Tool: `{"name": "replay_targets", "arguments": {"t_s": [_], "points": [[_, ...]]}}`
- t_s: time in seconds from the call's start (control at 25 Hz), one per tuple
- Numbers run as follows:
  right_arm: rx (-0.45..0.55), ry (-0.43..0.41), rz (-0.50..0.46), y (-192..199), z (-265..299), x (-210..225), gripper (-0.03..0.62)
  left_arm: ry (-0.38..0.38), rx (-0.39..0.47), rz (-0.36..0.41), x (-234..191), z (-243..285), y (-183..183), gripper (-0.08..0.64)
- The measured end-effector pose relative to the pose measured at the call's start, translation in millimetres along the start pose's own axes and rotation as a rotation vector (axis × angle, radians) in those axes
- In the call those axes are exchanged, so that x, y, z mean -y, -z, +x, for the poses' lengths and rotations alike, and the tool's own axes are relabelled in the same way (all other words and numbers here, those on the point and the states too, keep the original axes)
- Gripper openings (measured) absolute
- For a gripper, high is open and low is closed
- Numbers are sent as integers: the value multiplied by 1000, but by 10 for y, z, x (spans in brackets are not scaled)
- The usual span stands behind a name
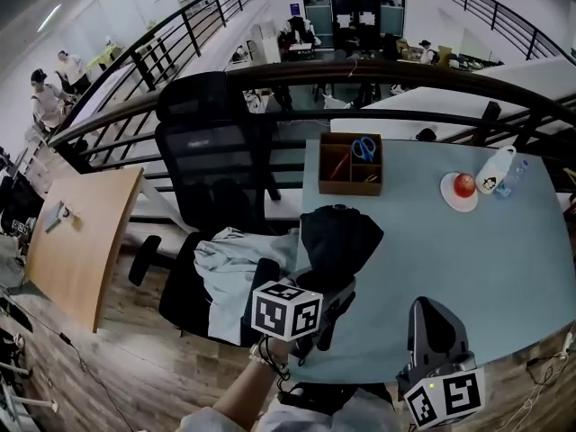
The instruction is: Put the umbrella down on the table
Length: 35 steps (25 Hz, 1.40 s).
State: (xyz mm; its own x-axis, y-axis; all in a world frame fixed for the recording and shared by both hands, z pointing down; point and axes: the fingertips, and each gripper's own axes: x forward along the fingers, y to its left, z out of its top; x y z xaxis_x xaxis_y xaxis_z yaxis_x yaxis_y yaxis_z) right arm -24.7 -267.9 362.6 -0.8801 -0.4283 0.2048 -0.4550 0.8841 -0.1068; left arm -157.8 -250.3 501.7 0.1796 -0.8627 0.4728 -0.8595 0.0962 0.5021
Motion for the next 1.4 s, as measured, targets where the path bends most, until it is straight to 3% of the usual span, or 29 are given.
{"name": "replay_targets", "arguments": {"t_s": [0.84,1.4], "points": [[-81,-142,11,47,579,426,0,-195,-243,-167,-612,934,421,276],[-117,-182,22,116,770,716,0,-321,-380,-260,-926,1278,702,278]]}}
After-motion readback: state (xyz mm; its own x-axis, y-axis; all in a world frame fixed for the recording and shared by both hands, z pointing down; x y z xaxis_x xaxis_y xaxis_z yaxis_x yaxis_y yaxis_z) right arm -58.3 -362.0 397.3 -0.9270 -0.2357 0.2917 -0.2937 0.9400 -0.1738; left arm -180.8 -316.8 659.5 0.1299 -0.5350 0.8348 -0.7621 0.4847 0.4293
